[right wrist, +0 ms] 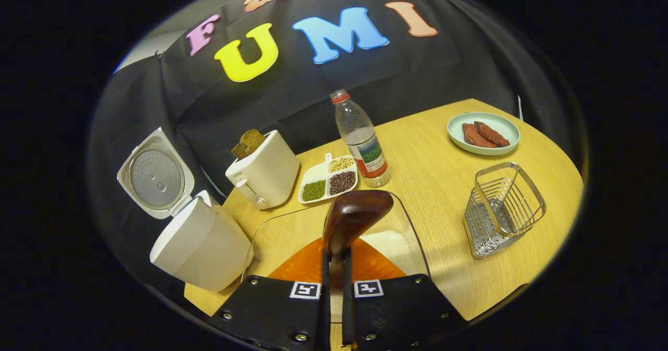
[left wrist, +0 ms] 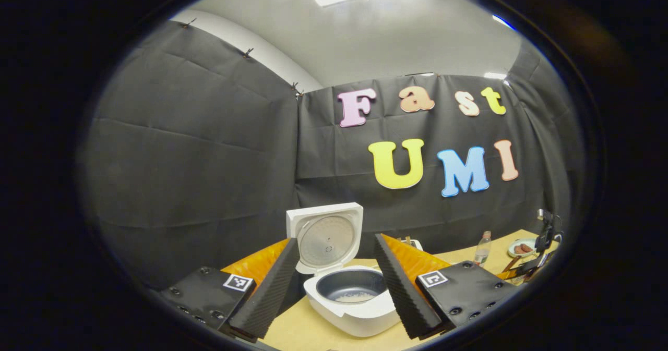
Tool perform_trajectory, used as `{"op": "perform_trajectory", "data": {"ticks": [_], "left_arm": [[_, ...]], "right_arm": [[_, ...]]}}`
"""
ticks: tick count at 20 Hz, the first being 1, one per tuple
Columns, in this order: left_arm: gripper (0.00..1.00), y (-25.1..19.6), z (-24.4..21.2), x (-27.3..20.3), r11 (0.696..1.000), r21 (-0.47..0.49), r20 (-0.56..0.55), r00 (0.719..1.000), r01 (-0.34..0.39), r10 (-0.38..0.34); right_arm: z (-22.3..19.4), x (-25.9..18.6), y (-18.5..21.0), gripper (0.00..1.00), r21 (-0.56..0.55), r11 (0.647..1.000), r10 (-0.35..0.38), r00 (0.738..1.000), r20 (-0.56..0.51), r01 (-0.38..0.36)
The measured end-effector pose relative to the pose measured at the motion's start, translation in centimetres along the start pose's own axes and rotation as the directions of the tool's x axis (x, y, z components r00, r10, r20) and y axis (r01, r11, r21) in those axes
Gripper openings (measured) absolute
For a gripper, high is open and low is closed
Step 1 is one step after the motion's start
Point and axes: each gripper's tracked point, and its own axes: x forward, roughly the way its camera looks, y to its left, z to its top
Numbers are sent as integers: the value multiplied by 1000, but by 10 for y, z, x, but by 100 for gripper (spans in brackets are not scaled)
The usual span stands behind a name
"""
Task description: Close the left gripper, press the button to open the rice cooker; take a wooden spoon from the chopstick holder with the right hand, scoop a spoonful of rice and pour it into the rice cooker, then put the wooden spoon back into the chopstick holder.
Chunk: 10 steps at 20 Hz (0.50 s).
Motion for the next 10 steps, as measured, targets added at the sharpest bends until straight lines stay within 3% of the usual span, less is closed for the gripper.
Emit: {"op": "perform_trajectory", "data": {"ticks": [4,10], "left_arm": [[100,-5,6,-3,1000,-7,10,1000,2,-2],[97,-13,10,-8,1000,-1,16,1000,9,-9]], "right_arm": [[10,-7,-5,9,147,988,38,999,20,-41],[28,-15,0,9,319,940,109,993,54,-120]]}}
